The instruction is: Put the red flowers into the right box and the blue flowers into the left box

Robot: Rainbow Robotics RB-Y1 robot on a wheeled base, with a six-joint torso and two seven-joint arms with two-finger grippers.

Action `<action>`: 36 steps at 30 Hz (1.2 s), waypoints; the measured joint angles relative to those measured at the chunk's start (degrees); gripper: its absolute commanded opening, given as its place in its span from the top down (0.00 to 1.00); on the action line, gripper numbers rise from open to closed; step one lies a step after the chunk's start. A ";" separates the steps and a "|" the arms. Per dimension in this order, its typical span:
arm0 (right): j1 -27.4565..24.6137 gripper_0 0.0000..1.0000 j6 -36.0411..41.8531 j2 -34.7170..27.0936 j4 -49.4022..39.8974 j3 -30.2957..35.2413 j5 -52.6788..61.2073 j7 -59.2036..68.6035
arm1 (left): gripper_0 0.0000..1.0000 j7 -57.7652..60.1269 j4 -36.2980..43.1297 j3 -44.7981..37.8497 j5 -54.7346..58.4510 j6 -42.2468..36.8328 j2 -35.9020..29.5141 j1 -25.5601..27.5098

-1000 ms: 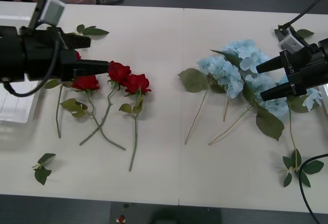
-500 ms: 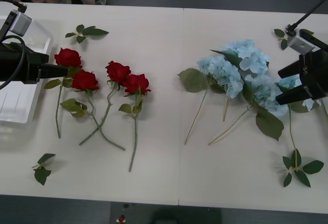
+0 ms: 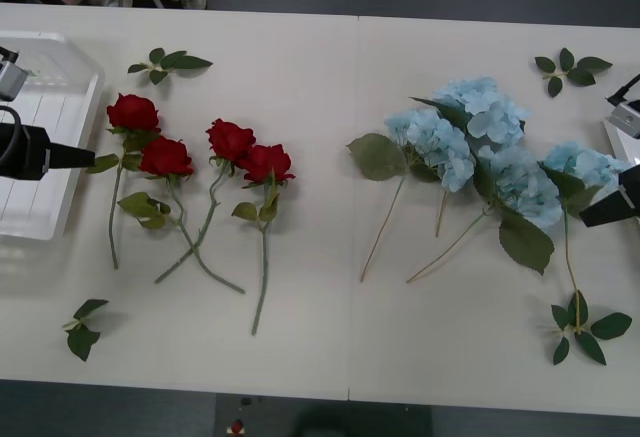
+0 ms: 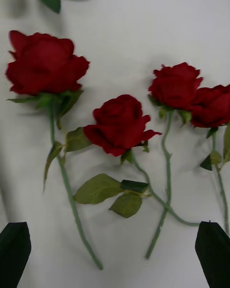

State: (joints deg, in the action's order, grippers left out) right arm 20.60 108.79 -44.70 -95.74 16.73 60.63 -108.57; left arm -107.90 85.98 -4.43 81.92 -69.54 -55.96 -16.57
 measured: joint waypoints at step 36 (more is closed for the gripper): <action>-9.22 0.00 -26.40 2.34 4.18 -10.24 -21.80 17.63 | 0.00 5.45 -18.72 18.73 -19.59 3.17 5.78 -17.86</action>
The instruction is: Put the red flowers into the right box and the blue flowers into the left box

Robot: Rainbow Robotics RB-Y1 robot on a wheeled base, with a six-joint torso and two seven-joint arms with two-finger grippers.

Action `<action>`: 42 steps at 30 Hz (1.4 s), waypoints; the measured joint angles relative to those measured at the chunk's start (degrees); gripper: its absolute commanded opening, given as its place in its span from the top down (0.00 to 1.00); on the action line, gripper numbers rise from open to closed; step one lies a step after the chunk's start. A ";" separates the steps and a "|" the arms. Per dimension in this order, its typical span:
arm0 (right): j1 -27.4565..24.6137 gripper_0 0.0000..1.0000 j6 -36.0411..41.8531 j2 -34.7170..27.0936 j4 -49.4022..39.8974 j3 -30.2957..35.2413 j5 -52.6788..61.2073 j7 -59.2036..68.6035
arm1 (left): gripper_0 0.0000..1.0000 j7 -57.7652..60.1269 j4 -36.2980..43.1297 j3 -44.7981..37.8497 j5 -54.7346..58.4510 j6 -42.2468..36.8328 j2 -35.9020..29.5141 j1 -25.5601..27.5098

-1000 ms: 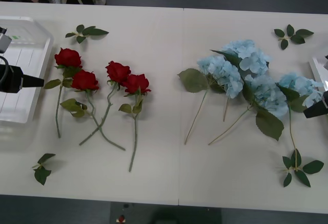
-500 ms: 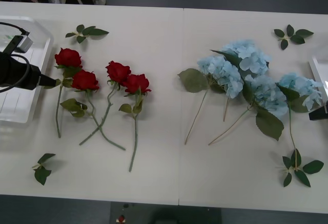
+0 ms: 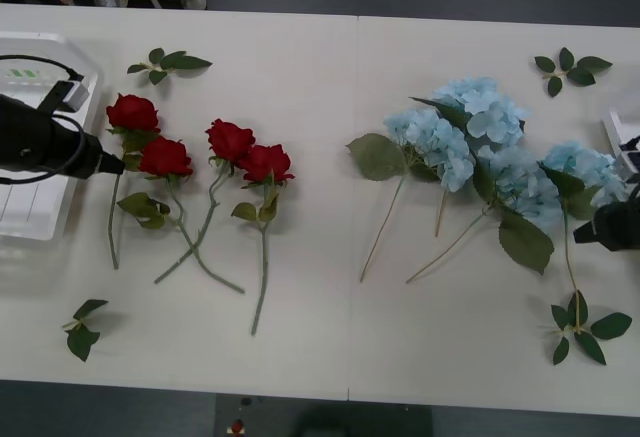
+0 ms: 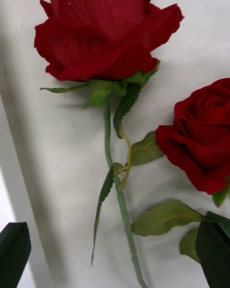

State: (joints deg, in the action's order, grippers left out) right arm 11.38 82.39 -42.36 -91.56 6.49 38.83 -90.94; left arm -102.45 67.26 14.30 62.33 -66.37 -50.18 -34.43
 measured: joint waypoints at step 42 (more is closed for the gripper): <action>2.26 0.23 -10.01 5.06 8.01 -6.20 -6.33 0.01 | 0.00 -0.01 -3.83 4.68 -11.46 4.91 6.03 0.00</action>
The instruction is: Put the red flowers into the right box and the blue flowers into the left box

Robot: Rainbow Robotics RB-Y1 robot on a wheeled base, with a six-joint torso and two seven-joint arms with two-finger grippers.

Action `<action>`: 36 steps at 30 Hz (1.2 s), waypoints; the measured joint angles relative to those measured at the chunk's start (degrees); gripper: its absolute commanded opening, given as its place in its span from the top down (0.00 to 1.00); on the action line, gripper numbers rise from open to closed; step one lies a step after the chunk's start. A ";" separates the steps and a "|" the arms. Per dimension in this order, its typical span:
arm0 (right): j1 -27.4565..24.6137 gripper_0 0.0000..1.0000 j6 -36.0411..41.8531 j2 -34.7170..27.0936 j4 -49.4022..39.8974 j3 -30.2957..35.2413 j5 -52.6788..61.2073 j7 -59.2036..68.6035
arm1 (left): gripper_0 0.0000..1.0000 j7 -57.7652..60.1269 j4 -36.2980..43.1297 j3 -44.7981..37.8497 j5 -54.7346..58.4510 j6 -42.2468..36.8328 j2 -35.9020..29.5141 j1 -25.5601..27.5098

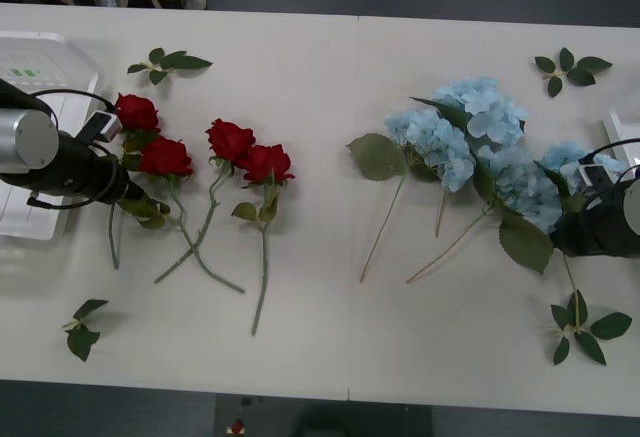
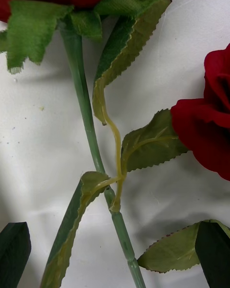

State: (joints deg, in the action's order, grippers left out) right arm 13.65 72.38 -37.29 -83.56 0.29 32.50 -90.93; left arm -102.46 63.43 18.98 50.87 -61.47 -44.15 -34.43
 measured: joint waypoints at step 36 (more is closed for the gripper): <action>0.17 1.00 8.26 1.96 -12.21 14.28 2.65 0.23 | 1.00 0.01 -0.02 0.00 -1.16 1.00 0.15 0.00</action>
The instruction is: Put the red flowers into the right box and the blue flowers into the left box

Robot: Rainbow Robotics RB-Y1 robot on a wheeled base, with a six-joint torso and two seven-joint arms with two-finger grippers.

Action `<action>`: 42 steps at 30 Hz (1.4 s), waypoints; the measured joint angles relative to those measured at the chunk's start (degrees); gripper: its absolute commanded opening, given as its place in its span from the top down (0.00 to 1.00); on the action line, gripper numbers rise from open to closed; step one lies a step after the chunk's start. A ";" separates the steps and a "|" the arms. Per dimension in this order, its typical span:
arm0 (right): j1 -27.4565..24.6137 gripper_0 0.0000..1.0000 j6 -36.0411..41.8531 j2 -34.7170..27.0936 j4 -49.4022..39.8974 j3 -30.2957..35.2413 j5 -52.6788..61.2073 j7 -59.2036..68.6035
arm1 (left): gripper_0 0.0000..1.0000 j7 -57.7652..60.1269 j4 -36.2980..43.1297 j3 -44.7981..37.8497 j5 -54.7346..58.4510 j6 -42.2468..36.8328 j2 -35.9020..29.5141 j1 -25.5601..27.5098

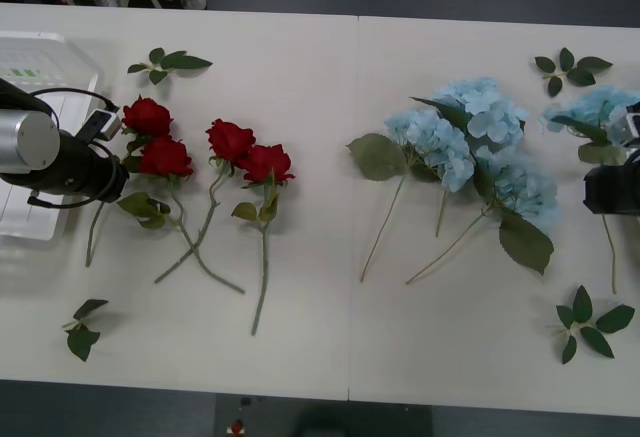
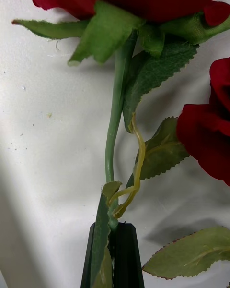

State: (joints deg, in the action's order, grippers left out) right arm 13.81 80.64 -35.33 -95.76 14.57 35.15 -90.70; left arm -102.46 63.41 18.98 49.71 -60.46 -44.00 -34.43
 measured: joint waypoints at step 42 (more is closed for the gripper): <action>10.82 0.00 12.97 -2.70 3.98 7.48 7.58 -10.25 | 1.00 1.16 34.97 -3.75 27.42 15.34 3.09 -0.03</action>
State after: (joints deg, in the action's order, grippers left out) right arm 24.64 93.61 -38.03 -91.78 22.04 42.74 -100.95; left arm -101.30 98.38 15.23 77.13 -45.13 -40.91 -34.47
